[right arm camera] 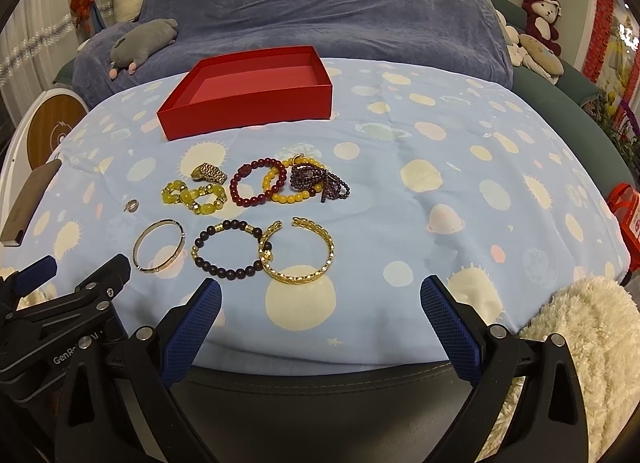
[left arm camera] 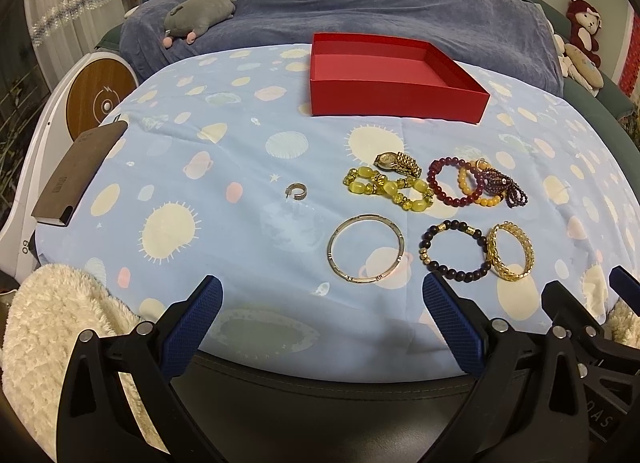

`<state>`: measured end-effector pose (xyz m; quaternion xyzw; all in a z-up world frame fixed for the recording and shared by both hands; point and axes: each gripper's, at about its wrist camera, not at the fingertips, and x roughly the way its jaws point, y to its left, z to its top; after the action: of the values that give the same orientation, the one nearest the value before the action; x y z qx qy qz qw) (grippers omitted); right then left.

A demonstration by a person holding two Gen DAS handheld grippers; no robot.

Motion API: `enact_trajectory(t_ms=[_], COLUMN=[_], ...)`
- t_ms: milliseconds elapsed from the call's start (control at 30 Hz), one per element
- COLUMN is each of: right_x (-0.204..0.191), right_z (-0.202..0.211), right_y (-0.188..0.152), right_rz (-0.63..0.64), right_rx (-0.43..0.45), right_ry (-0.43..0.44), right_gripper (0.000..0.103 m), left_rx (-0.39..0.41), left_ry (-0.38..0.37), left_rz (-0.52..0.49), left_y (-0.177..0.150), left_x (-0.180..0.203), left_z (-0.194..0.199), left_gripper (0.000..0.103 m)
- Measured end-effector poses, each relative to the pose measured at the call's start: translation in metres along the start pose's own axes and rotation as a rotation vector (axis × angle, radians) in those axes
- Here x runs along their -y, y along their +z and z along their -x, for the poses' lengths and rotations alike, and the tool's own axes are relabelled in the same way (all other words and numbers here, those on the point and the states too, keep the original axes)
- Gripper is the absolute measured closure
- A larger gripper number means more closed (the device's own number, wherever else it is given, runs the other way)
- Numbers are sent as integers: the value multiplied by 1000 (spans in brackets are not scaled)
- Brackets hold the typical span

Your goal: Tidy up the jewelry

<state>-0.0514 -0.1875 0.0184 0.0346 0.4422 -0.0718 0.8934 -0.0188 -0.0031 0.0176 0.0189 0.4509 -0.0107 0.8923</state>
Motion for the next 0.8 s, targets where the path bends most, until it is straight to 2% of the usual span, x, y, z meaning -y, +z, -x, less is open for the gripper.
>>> enact_trajectory(t_ms=[800], right_x=[1], right_z=[-1], right_y=[-1], right_rz=[1], right_rx=[2], right_ry=[-1], right_gripper=[7], left_rx=[-4], left_ry=[8], left_rz=[-6], left_y=[0], left_x=[0], left_z=[-2], left_gripper=[7])
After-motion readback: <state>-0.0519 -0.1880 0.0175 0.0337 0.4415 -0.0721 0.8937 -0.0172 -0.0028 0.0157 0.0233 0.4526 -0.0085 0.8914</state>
